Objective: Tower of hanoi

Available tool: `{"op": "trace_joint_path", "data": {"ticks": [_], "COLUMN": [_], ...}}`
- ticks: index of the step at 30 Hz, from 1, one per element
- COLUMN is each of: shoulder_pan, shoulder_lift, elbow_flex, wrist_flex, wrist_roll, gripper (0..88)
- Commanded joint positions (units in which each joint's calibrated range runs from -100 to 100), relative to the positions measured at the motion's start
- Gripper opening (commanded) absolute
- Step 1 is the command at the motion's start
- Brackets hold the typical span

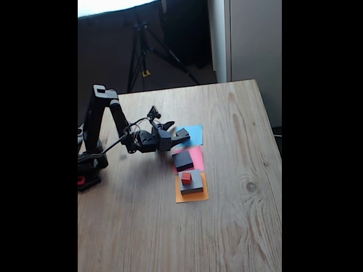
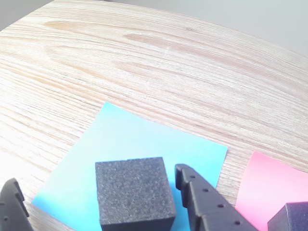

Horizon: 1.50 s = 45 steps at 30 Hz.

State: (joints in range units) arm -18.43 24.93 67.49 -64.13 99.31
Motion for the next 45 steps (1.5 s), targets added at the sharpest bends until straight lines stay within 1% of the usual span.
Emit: {"op": "trace_joint_path", "data": {"ticks": [1, 10, 26, 32, 41, 45], "shoulder_pan": [0.34, 0.25, 0.17, -0.17, -0.25, -0.5], "shoulder_lift": [-3.8, -3.65, -3.12, -2.82, -2.44, -2.44], "elbow_flex": [-0.49, -0.31, 1.33, 1.33, 1.14, 1.33], "wrist_flex": [-0.26, 0.23, 1.93, 1.93, 1.69, 1.69], "wrist_roll": [0.69, 0.69, 0.69, 0.69, 0.69, 0.69], "gripper": [32.5, 24.6, 24.6, 23.1, 13.0, 4.9]}}
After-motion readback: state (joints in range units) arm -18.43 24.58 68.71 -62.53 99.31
